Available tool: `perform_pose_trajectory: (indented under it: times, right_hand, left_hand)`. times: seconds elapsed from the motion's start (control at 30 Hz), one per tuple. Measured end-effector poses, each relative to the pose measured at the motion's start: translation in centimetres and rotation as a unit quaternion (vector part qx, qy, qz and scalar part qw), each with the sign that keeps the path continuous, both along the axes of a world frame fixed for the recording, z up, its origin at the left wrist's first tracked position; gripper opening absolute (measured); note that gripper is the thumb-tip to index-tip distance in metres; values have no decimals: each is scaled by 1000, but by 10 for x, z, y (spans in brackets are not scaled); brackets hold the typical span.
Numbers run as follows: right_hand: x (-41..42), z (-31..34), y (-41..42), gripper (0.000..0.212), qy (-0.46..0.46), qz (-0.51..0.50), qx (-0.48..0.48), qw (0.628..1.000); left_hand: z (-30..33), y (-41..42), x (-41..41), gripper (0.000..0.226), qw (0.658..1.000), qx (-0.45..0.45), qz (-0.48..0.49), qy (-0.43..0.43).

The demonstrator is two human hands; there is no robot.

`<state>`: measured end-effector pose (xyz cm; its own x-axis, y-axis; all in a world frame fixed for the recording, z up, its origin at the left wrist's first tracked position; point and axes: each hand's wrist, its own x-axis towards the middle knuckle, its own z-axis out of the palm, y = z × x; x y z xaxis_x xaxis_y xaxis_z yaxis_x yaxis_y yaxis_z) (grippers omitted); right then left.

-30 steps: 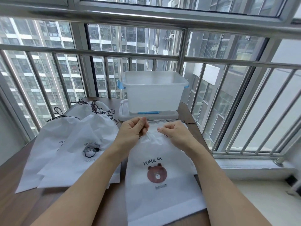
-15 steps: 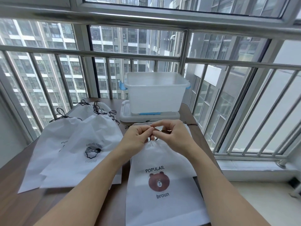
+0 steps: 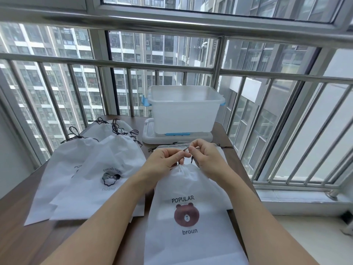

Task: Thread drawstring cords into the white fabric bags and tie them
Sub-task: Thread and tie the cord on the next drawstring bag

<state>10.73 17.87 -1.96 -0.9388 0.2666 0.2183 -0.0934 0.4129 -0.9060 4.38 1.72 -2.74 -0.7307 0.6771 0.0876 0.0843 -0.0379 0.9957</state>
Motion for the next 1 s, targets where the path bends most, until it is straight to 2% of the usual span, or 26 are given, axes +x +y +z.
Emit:
perform_pose_trajectory:
  times: [0.07, 0.27, 0.37, 0.47, 0.63, 0.8, 1.0]
  right_hand:
    - [-1, -1, -2, 21, -11, 1, -18, 1000]
    - [0, 2, -6, 18, -42, 9, -118, 992]
    - [2, 2, -2, 12, -49, 53, -107, 992]
    - [6, 6, 1, 21, -35, 86, -83, 992]
    - [4, 10, -3, 21, -25, 16, -159, 987]
    - [2, 8, -9, 21, -17, -4, -231, 973]
    - [2, 13, -10, 27, -58, -18, -320, 946]
  left_hand:
    - [0, -1, -1, 34, 1000, 8, -1, -5]
    - [-2, 0, -2, 24, 1000, 14, 2, -7]
    - [-1, -1, -2, 26, 1000, 21, 2, -8]
    - [2, -3, -1, 27, 999, 33, -5, -23]
    - [2, 0, 1, 26, 998, 34, -24, -53]
    - [3, 0, 1, 23, 998, 36, -20, -37]
    - [1, -1, -1, 30, 999, 24, -20, -12]
